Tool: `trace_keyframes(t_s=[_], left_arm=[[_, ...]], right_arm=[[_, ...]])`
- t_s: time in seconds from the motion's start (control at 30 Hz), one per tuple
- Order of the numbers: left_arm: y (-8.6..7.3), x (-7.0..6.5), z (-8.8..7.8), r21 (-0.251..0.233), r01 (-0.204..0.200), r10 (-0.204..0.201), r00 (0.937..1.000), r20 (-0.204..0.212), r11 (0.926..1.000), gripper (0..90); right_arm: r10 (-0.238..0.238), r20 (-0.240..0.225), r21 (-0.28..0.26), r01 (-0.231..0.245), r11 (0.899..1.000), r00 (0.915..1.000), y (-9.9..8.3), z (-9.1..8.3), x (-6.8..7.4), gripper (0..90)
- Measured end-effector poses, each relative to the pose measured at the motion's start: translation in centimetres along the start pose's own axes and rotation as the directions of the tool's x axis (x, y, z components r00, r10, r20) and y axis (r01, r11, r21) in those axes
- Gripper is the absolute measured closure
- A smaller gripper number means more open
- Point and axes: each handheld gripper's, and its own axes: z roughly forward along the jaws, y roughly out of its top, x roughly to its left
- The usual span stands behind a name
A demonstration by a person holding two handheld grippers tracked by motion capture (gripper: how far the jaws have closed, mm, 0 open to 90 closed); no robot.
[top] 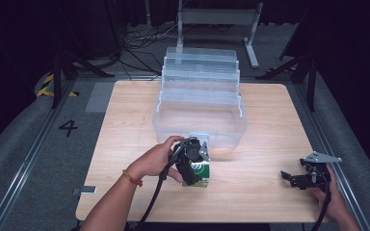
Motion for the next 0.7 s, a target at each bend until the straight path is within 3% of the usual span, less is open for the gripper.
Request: trace_keyframes(t_s=[0.27,0.43,0.5,0.6,0.7], left_arm=[[0.13,0.05,0.11,0.028,-0.022,0.022,0.9997,-0.008,0.9994,14.4],[-0.16,0.47,0.28,-0.003,-0.027,0.027,0.9996,0.010,0.9996,13.8],[-0.06,0.59,-0.04,0.008,-0.051,0.051,0.9985,-0.018,0.9987,14.9],[-0.11,0.47,-0.52,-0.025,-0.054,0.053,0.9977,-0.043,0.9982,16.0],[-0.21,0.83,-0.13,-0.001,-0.054,0.054,0.9982,-0.026,0.9985,14.7]], right_arm=[[-0.001,0.000,0.000,0.001,1.000,1.0000,0.00,0.00,0.00,0.3],[0.000,0.000,0.000,0.000,1.000,1.0000,0.00,0.00,0.01,0.4],[0.000,0.000,0.000,0.000,1.000,1.0000,0.00,0.00,0.01,0.4],[0.001,0.002,0.000,-0.001,1.000,1.0000,-0.01,-0.02,0.03,0.4],[0.001,0.000,0.000,-0.001,1.000,1.0000,-0.01,-0.02,0.02,0.4]])
